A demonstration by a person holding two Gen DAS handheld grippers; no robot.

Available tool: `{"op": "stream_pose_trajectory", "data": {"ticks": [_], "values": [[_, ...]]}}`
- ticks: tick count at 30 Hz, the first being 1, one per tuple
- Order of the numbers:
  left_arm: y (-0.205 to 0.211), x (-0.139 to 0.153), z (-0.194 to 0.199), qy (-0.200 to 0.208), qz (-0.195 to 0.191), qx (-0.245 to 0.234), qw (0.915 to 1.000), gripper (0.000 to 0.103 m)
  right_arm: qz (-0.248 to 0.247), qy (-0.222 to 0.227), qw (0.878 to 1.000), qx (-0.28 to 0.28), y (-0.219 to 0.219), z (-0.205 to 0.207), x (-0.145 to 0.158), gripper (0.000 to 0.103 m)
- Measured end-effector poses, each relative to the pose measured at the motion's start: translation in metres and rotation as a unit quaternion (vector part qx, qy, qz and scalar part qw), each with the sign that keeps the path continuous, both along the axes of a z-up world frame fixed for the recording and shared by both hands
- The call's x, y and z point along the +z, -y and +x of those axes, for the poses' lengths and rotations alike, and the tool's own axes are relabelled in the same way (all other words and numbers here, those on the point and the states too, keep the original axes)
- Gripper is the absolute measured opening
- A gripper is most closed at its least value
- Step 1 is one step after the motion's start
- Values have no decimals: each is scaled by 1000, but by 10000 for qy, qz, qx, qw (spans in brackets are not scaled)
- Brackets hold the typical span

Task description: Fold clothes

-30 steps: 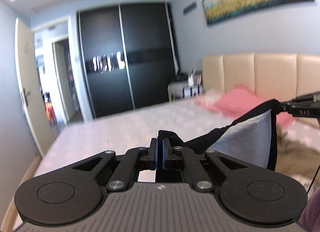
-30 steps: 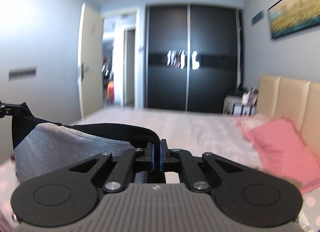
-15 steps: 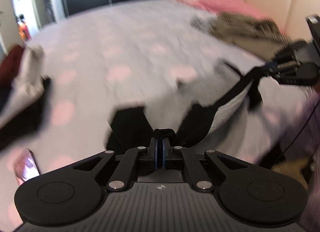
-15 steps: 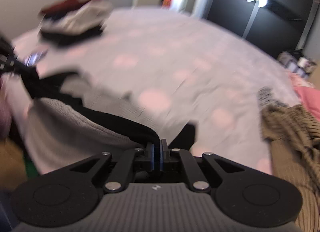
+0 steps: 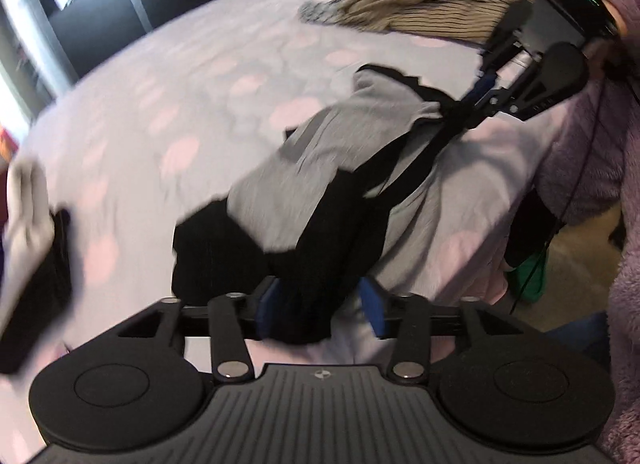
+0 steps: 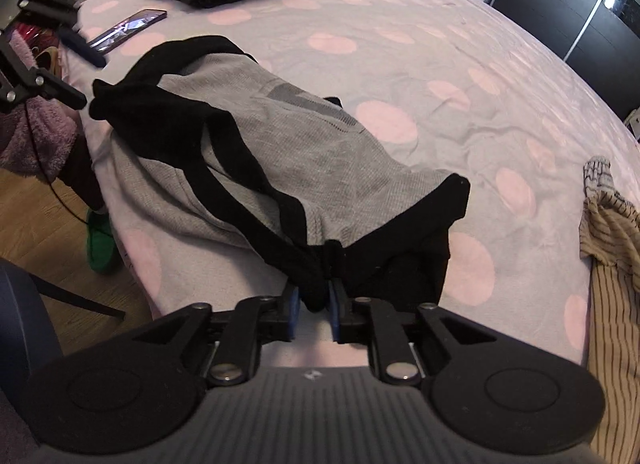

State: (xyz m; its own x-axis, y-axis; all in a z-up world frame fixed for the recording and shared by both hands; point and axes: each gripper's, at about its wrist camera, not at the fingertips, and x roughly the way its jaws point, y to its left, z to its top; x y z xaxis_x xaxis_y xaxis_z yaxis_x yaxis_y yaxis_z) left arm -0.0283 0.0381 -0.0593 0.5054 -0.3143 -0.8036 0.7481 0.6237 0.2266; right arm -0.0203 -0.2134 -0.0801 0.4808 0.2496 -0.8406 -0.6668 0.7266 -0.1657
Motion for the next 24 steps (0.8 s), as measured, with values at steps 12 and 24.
{"op": "stream_pose_trajectory", "data": {"ticks": [12,24], "values": [[25,-31,37,-410,195,-188,9988,43,-579,119,9931,1017,15,-5,9,47],[4,-12,25,-1,-94,-123,9999,3,-2004,1181,9376,2586,-3,-24,-35,51]]}}
